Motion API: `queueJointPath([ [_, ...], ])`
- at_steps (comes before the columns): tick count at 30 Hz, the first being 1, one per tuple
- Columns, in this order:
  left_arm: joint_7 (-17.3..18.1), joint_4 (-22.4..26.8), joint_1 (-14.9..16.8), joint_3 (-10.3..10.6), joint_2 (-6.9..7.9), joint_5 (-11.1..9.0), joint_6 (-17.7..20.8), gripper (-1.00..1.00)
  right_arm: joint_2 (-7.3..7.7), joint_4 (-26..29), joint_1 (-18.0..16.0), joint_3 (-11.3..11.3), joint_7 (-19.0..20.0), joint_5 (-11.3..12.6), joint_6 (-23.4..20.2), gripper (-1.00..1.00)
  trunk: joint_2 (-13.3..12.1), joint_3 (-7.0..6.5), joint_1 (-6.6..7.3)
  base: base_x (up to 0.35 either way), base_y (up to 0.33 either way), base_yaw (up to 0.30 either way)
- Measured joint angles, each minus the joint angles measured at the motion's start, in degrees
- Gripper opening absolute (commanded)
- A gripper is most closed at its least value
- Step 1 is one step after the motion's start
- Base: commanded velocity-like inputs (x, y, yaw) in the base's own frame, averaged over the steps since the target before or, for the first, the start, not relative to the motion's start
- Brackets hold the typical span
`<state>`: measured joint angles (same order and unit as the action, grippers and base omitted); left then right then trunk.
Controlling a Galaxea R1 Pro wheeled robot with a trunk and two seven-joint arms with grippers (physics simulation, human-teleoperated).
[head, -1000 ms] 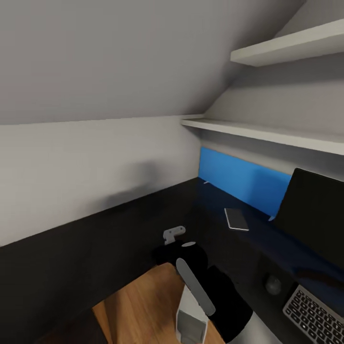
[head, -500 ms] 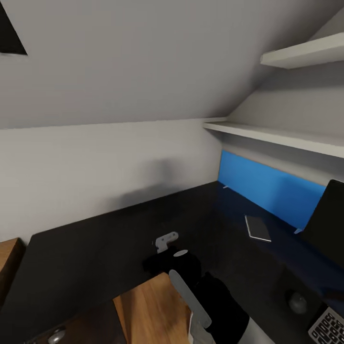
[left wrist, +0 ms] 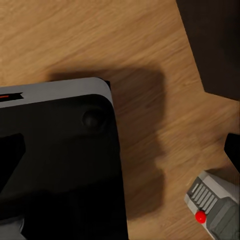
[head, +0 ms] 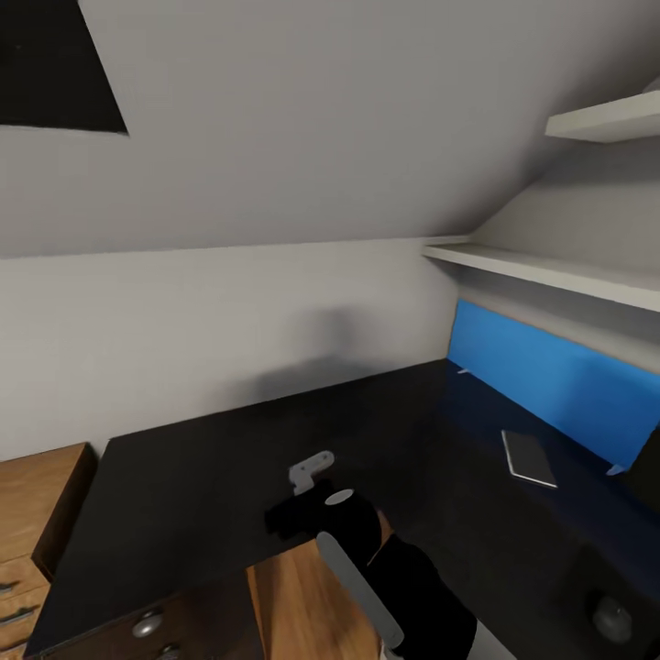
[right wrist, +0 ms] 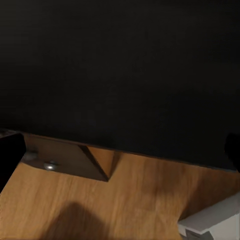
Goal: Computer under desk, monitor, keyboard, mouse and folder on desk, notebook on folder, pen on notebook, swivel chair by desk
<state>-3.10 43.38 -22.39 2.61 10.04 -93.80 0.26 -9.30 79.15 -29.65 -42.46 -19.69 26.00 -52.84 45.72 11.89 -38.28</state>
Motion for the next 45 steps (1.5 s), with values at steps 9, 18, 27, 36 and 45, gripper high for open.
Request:
queueJointPath([
  [9, -0.1, 0.0, 0.0, -0.3, -0.06, -0.4, 0.0, 1.0, 0.0, 0.1, 0.4, -2.9, -0.8, 0.0, 0.3, 1.0, -1.2, -1.22, 0.67, 0.0, 0.0, 0.205],
  [18, -0.1, 0.0, 0.1, -0.6, 0.07, -3.4, -0.7, 1.0, 0.01, 1.8, 0.9, -5.9, -2.5, 0.0, 0.6, 1.0, 1.6, -0.56, -0.87, 0.0, 0.0, 0.163],
  [27, -0.1, 0.0, 0.1, -0.7, 0.09, -3.5, -0.7, 1.0, 0.02, 3.5, 2.5, -6.2, -2.8, 0.0, 0.7, 1.0, 5.2, 0.95, -2.85, 0.0, 0.0, 0.039],
  [36, -0.1, 0.0, 0.1, -0.7, 0.09, -3.6, -0.7, 1.0, 0.01, 7.2, 4.9, -6.4, -8.1, 0.1, 0.6, 1.0, 8.8, 2.49, -4.82, 0.0, 0.0, 0.07],
  [45, -0.1, 0.0, 0.1, -0.7, 0.1, -3.6, -0.7, 1.0, -0.14, 7.5, 5.7, -6.7, -10.0, 0.4, 0.3, 1.0, 12.4, 3.88, -6.81, 0.0, 0.0, 0.247],
])
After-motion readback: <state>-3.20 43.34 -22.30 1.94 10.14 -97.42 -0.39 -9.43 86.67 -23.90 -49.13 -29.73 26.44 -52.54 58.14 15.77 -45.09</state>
